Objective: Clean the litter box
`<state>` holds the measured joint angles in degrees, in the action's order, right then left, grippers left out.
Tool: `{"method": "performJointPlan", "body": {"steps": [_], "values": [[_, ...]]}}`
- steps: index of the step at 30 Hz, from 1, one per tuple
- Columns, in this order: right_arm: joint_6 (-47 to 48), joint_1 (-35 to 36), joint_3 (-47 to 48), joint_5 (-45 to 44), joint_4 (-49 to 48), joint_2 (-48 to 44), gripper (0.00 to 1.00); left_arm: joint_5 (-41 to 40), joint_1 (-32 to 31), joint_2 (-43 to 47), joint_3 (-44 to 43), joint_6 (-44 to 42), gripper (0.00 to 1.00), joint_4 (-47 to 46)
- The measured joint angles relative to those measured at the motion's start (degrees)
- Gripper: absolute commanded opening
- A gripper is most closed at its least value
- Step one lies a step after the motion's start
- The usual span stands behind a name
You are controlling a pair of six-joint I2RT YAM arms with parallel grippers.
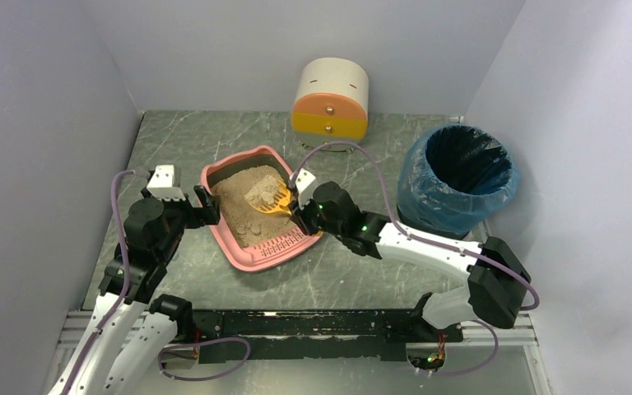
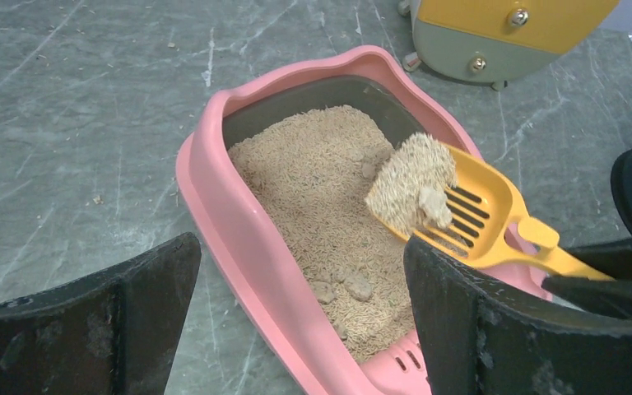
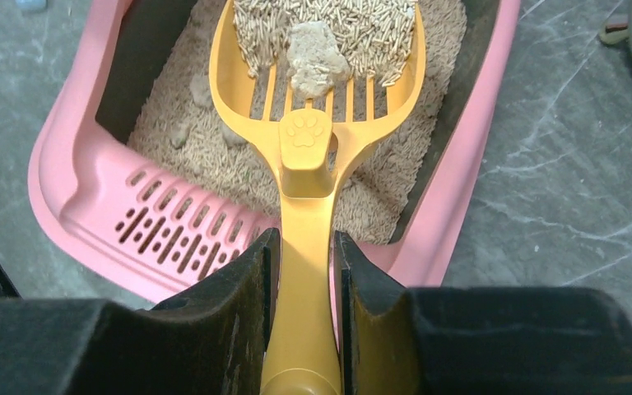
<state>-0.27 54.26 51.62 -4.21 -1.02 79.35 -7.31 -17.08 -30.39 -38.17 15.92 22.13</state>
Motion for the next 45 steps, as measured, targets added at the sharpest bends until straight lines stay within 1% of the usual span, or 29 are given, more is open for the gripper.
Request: {"method": "performJointPlan", "body": {"steps": [4,8,15,19,24,33,45], "values": [[2.62,1.29,-3.19,-0.63,-1.33,-1.49,0.00,-1.46,0.00,-0.24,0.00,-0.31,0.98,-0.02],[6.88,2.80,-4.70,-3.28,-2.19,-2.67,0.00,-2.91,0.00,-0.33,0.00,-0.55,0.98,0.00],[14.84,3.65,-8.96,-5.90,-9.55,-6.58,0.00,-5.05,0.00,0.02,0.00,-0.70,0.98,0.07],[17.86,4.52,-9.68,-7.23,-14.03,-6.19,0.00,-5.57,0.00,0.02,0.00,-0.81,0.98,0.22],[21.00,6.38,-9.68,-9.14,-16.44,-5.22,0.00,-5.79,0.00,0.02,0.00,-0.96,0.98,0.26],[24.57,7.39,-9.99,-11.13,-18.71,-4.57,0.00,-5.86,0.00,-0.42,0.00,-0.96,0.98,0.22],[25.51,8.13,-10.49,-13.14,-18.84,-4.33,0.00,-5.86,0.00,-0.79,0.00,-0.98,0.98,0.24]]}}
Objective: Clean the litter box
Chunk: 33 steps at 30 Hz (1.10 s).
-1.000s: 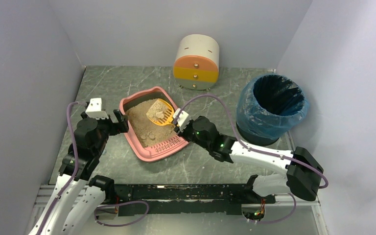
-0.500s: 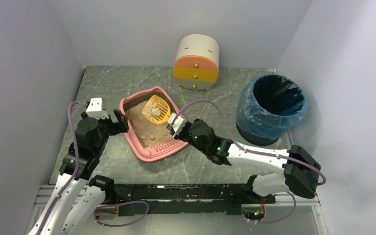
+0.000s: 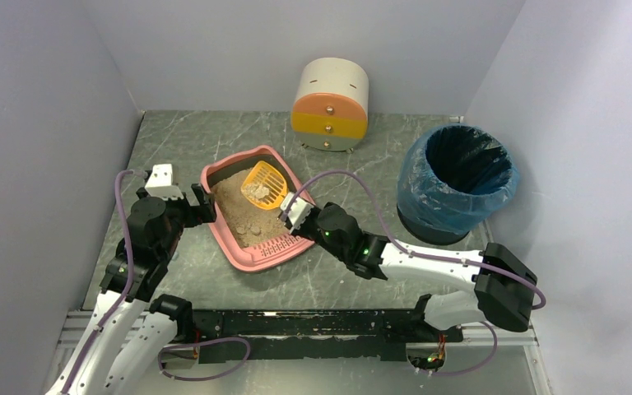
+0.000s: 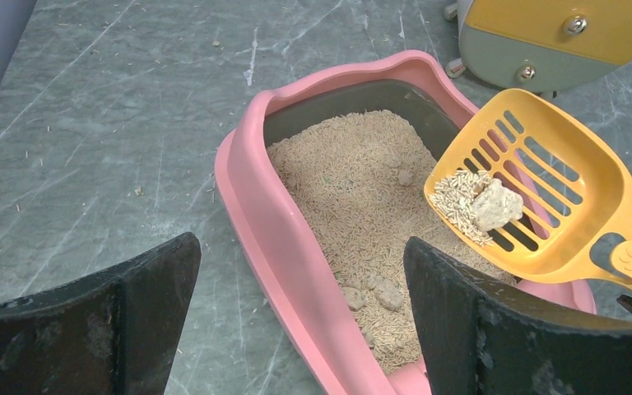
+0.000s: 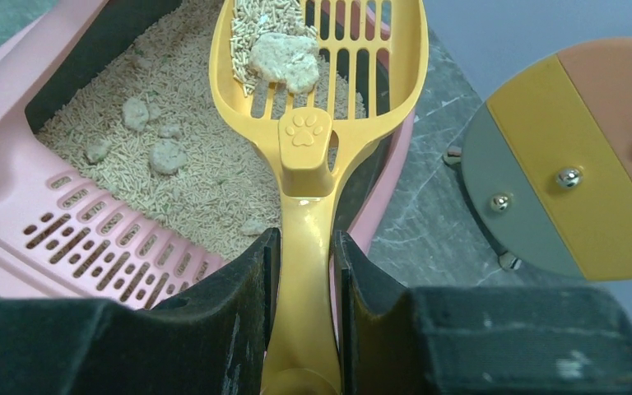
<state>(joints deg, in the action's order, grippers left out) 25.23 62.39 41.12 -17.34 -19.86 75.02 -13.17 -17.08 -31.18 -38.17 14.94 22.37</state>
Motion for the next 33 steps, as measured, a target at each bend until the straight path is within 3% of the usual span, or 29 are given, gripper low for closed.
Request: {"method": "performJointPlan", "body": {"steps": [12,22,33], "values": [[-16.52,-1.09,2.54,3.06,5.07,3.06,0.00,0.02,0.00,0.00,0.00,-0.09,0.98,0.11],[-34.45,-9.53,5.51,11.96,11.54,3.85,0.00,0.09,0.00,0.46,0.00,-0.09,0.98,0.17],[-43.43,-11.02,11.85,20.44,17.22,7.28,0.00,0.09,0.00,0.22,0.00,-0.09,0.98,0.22]]}}
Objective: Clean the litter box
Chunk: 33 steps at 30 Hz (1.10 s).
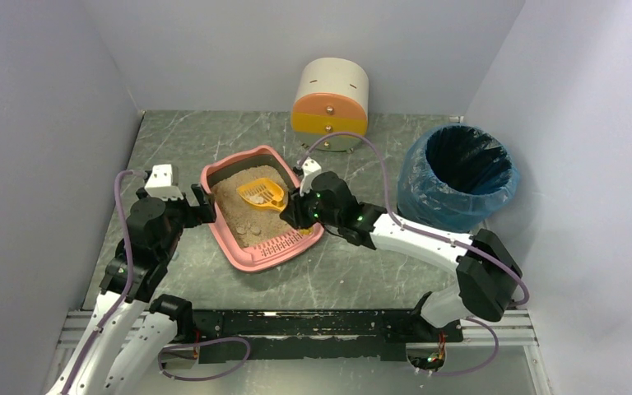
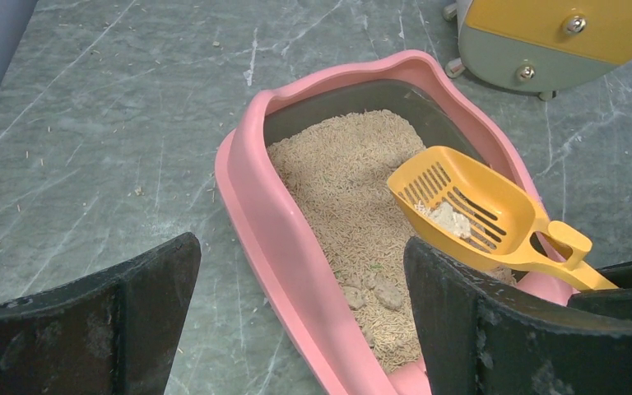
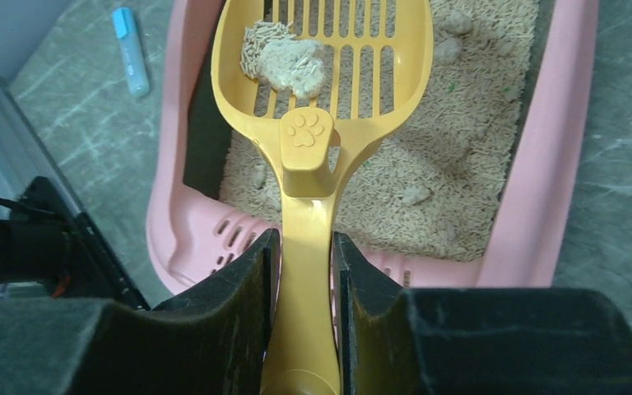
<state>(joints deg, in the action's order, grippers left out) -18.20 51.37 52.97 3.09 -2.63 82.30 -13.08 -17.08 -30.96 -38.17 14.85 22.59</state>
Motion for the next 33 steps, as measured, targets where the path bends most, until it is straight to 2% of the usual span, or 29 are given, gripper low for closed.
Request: {"method": "performJointPlan", "body": {"steps": [4,8,17,25,33], "values": [[-1.53,-0.24,1.64,1.29,0.74,0.83,0.00,0.00,0.00,0.17,0.00,0.00,0.98,0.02],[3.67,-0.31,1.53,1.20,-0.35,0.79,0.00,0.00,0.00,0.22,0.00,0.00,0.98,0.02],[27.65,1.86,-4.52,-5.18,-6.14,-2.01,0.00,-0.04,0.00,0.70,0.00,0.20,0.98,0.02],[43.01,4.37,-6.08,-10.95,-11.19,-2.21,0.00,-0.22,0.00,0.87,0.00,0.33,0.98,0.15],[57.22,8.70,-6.08,-16.37,-11.32,-2.19,0.00,-0.17,0.00,0.87,0.00,0.33,0.98,0.17]]}}
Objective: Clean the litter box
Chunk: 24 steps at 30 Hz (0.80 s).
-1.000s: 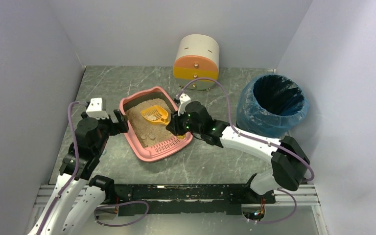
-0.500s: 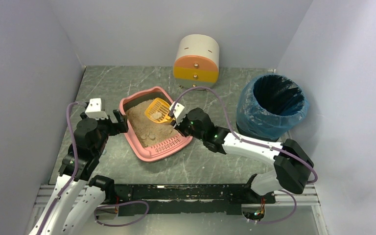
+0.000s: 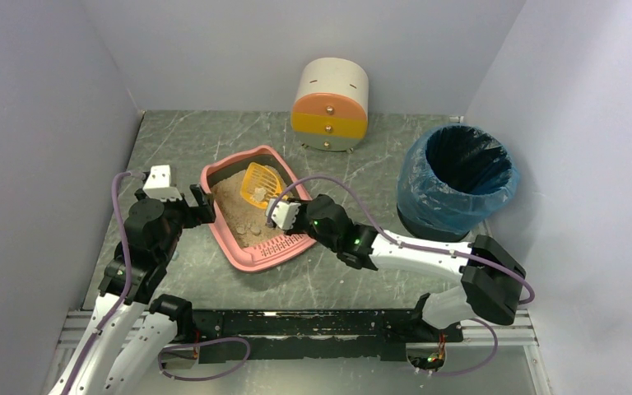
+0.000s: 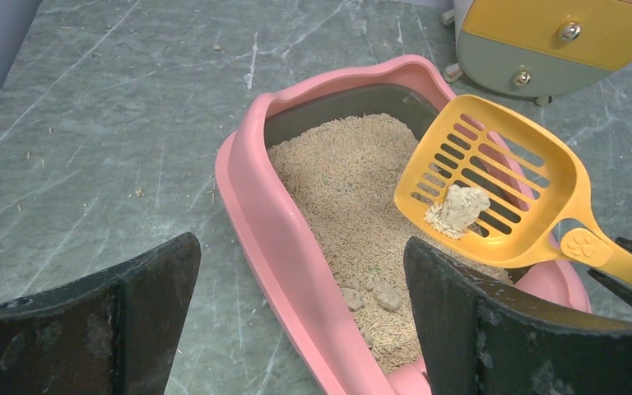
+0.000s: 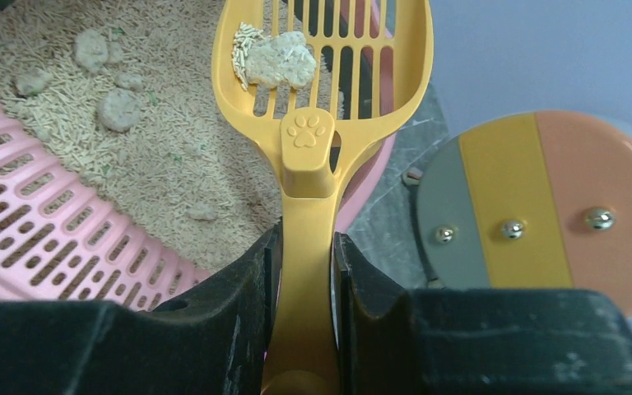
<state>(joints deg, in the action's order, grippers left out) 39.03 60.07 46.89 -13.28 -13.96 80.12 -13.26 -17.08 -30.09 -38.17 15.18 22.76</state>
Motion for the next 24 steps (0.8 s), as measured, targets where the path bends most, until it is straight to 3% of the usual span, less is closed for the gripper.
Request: {"method": "performJointPlan", "body": {"steps": [9,15,24], "values": [[1.90,2.08,0.17,-3.98,-1.79,1.55,0.00,0.00,0.00,0.00,0.00,-0.02,0.98,0.00],[-16.46,1.79,6.10,-2.47,5.33,2.91,0.00,-0.02,0.00,0.26,0.00,-0.02,0.98,0.07],[-45.72,-7.32,12.22,13.09,15.98,3.76,0.00,-0.02,0.00,0.28,0.00,0.00,0.98,0.17]]}}
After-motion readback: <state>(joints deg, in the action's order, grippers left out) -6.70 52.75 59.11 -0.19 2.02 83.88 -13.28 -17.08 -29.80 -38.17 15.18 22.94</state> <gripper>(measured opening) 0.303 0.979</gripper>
